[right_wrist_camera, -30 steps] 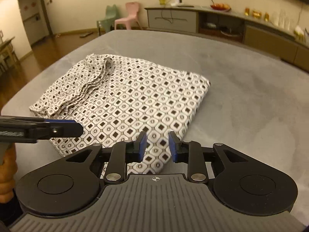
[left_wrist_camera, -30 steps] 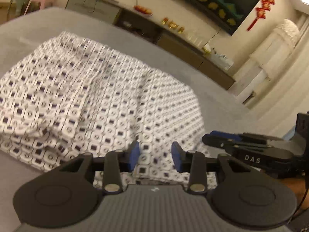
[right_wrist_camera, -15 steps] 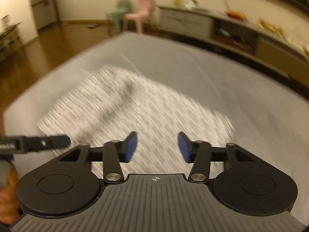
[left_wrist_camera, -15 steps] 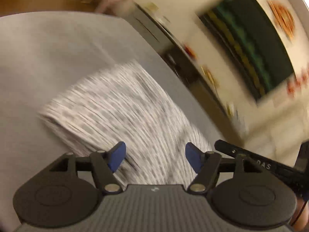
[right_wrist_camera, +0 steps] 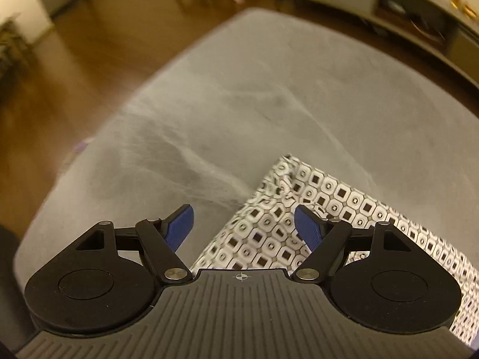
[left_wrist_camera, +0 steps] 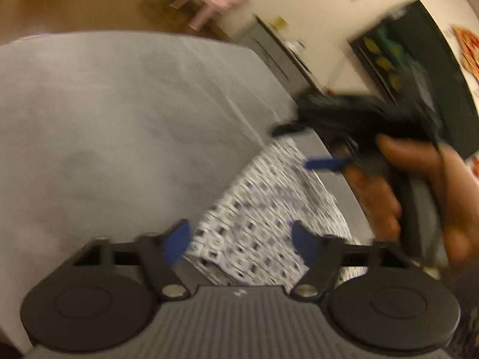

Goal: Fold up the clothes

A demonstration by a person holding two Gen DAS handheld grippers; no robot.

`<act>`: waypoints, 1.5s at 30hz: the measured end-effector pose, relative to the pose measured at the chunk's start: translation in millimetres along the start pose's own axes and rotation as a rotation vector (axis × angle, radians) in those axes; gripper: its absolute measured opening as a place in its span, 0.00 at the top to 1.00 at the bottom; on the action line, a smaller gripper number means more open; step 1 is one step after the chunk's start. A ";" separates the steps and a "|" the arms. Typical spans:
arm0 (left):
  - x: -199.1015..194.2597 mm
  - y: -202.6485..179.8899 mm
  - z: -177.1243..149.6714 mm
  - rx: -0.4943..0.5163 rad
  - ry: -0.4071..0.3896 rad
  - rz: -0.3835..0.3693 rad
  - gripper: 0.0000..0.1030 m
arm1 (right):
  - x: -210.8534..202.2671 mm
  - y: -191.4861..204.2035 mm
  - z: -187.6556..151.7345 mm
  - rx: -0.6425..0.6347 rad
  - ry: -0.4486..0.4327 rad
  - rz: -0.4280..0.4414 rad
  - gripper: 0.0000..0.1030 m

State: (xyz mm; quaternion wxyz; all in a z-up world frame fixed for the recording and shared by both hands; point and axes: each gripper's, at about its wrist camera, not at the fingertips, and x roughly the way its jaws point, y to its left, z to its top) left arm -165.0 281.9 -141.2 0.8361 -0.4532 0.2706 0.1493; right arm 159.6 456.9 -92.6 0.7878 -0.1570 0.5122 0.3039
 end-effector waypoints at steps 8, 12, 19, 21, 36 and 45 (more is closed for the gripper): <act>-10.3 -42.7 -21.4 0.300 -0.070 -0.058 0.99 | 12.9 18.7 5.3 -0.060 0.073 -0.051 0.27; -15.0 -58.9 -33.7 0.386 -0.083 -0.115 0.99 | 26.8 30.4 5.3 -0.131 0.128 -0.107 0.30; -18.1 -83.5 -52.6 0.489 -0.088 -0.191 0.99 | 3.5 -6.4 -2.6 -0.085 0.031 -0.095 0.97; -19.0 -92.1 -58.8 0.513 -0.095 -0.232 0.99 | -23.2 -22.6 -9.3 -0.069 -0.040 -0.055 1.00; 46.3 -219.0 -196.8 0.967 0.133 -0.349 0.99 | -127.2 -283.6 -149.3 0.382 -0.268 0.189 1.00; 87.2 -230.5 -224.4 1.109 0.225 -0.236 0.98 | -72.8 -345.0 -207.3 0.502 -0.291 0.290 1.00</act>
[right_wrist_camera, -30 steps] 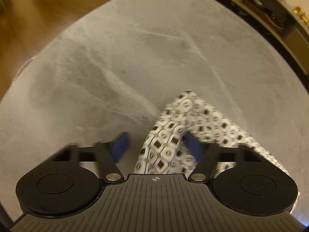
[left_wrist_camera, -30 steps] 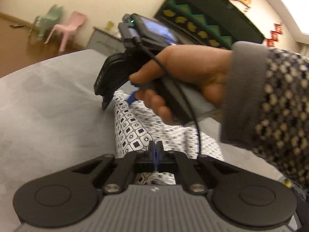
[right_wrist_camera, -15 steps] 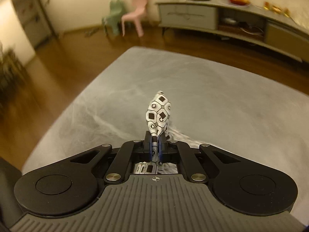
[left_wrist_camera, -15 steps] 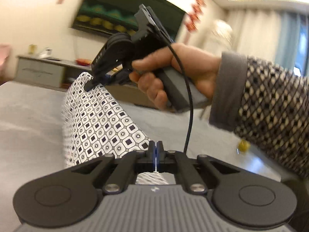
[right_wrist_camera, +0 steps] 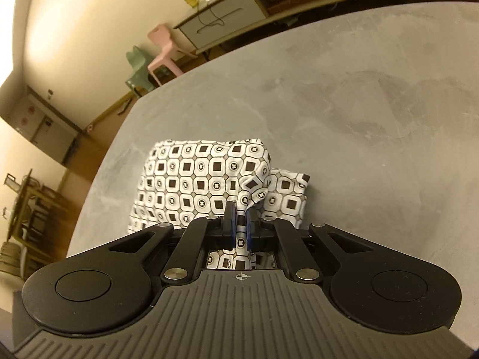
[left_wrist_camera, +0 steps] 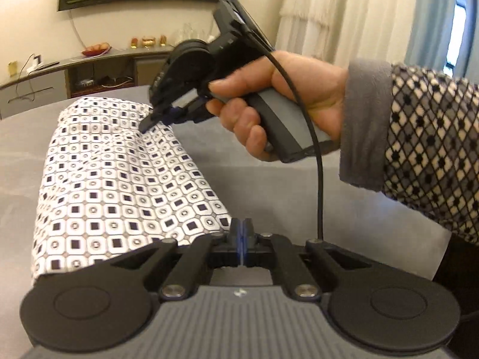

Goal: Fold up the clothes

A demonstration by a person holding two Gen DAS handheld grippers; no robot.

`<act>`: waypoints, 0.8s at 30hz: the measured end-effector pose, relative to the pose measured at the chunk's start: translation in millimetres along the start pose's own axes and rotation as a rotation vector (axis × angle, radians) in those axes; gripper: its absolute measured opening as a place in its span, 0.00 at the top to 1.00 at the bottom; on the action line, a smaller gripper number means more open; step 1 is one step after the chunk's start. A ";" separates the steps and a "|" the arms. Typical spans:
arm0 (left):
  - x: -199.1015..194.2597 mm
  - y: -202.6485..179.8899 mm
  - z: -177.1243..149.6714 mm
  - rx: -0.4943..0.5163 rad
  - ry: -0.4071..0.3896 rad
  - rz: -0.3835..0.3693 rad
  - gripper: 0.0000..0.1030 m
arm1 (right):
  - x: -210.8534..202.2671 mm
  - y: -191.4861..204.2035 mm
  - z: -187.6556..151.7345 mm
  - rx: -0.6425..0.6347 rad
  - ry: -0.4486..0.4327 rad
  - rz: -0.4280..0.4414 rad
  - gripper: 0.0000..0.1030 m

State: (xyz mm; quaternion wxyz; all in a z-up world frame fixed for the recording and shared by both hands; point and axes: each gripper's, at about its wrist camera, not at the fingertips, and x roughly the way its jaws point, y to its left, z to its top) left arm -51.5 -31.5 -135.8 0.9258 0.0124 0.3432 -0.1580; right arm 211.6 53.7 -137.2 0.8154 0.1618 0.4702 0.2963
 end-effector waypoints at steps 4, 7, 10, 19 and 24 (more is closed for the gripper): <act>17.9 10.4 -4.7 0.100 0.091 0.119 0.99 | -6.1 -10.2 -10.4 -0.007 -0.027 0.002 1.00; 13.7 44.1 -3.6 0.068 0.107 0.189 0.98 | -14.3 -11.6 -21.6 -0.009 -0.048 -0.031 1.00; -3.2 95.3 -7.6 -0.053 0.100 0.273 0.99 | -27.9 -10.8 -42.1 0.003 -0.047 -0.050 1.00; -63.1 161.7 -38.7 -0.517 -0.063 0.034 0.86 | -77.0 -25.3 -69.2 0.216 -0.093 0.098 0.73; -65.0 167.0 -44.3 -0.884 -0.151 -0.110 0.60 | -83.7 -57.8 -66.3 0.362 -0.167 0.075 0.62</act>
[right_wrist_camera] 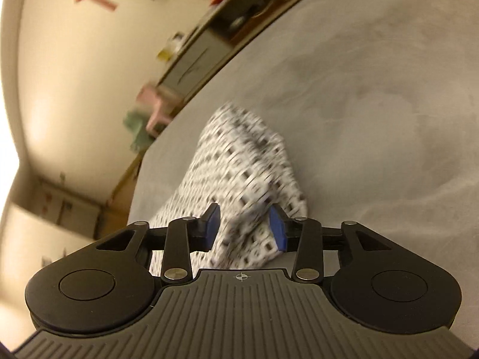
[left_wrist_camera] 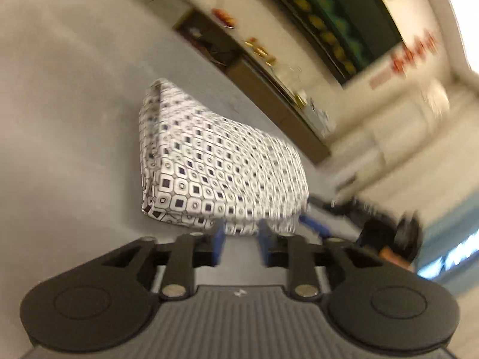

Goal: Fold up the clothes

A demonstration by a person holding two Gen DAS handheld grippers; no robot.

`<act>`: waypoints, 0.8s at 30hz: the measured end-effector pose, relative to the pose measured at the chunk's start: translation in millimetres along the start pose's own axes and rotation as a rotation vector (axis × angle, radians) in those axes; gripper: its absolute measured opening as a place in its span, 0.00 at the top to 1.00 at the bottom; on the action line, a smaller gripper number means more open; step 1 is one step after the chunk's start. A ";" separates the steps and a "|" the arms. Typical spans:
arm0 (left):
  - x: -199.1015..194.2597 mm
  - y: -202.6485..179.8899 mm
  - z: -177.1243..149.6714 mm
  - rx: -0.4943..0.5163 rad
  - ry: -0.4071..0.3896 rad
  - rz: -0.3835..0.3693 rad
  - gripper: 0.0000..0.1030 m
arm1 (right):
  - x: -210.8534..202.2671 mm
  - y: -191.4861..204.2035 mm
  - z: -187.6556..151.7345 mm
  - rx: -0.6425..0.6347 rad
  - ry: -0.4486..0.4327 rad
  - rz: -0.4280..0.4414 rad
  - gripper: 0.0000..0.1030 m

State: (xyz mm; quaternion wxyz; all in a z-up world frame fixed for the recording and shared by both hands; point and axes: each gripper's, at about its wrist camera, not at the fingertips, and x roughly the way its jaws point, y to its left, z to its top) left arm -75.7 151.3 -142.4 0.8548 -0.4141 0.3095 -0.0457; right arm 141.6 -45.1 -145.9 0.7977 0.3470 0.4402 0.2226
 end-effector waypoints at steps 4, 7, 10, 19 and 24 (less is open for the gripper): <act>18.6 14.1 11.1 -0.116 -0.021 0.033 0.58 | 21.0 -11.1 11.8 0.022 -0.022 0.037 0.78; 24.4 23.1 16.0 -0.161 -0.034 0.038 0.80 | 17.9 0.3 5.8 -0.011 -0.030 0.063 0.98; 14.7 27.0 17.2 -0.169 -0.081 0.048 0.92 | -12.1 16.8 -10.4 -0.061 -0.068 0.084 1.00; 1.1 10.4 -2.1 -0.121 -0.082 0.036 0.91 | -21.4 13.5 -57.2 -0.087 -0.012 0.009 1.00; 42.2 -71.1 -33.5 0.445 0.133 0.163 0.90 | -14.5 16.6 -54.9 -0.098 -0.018 -0.008 1.00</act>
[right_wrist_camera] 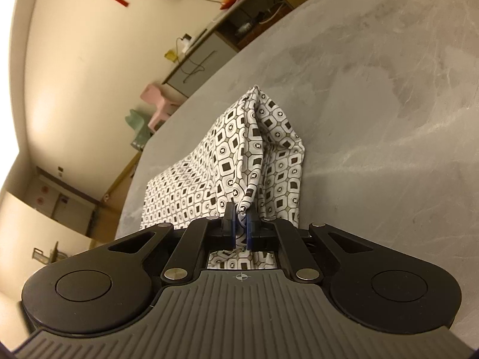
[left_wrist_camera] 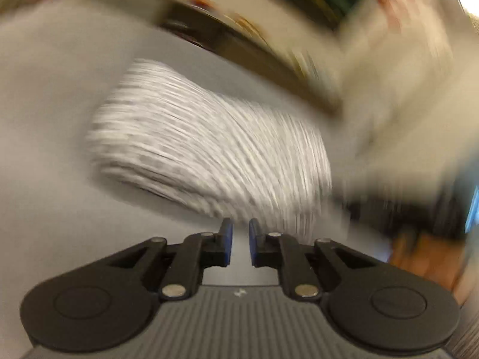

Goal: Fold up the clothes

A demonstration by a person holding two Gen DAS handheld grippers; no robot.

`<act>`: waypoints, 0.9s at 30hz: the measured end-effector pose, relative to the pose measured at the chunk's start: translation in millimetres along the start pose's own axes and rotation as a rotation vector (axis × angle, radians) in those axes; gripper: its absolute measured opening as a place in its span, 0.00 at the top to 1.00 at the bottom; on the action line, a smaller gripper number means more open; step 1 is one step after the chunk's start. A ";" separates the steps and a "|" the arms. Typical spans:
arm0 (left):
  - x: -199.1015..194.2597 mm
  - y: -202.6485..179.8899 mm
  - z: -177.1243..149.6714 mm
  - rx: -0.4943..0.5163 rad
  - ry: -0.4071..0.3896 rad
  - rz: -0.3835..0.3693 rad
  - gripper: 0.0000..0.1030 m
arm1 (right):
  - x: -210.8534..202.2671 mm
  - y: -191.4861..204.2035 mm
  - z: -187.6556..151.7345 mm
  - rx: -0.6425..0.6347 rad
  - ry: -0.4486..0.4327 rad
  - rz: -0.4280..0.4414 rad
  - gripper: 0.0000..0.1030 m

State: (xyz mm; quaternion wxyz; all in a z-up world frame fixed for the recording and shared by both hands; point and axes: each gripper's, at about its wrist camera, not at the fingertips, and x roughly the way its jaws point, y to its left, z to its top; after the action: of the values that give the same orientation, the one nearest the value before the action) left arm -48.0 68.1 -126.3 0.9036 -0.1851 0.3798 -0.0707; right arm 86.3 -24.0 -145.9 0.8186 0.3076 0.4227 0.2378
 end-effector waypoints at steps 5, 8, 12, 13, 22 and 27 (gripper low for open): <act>36.2 -53.6 -15.1 0.291 -0.020 0.071 0.90 | -5.9 -1.9 -2.3 -0.015 -0.005 -0.010 1.00; 47.5 -61.6 -18.3 0.321 -0.035 0.087 0.89 | -17.0 -4.1 -4.6 -0.025 -0.010 0.000 1.00; 50.5 -59.3 -14.7 0.309 -0.035 0.086 0.89 | -28.4 7.1 -16.1 -0.022 0.012 0.030 1.00; 51.3 -60.9 -11.2 0.307 -0.036 0.083 0.89 | -28.0 8.4 -20.4 -0.024 0.022 0.024 1.00; 26.7 -59.2 -12.3 0.304 -0.020 -0.025 0.89 | -20.2 -8.7 -21.0 -0.026 0.000 -0.070 1.00; -8.8 -43.2 20.9 0.219 -0.159 -0.013 0.84 | -15.4 -16.4 -22.9 -0.025 0.051 -0.059 1.00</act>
State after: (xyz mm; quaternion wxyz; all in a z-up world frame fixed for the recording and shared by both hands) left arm -38.8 36.5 -90.3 0.9452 -0.0929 0.2956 -0.1029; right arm 61.1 -38.6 -159.5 0.8180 0.2786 0.4495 0.2265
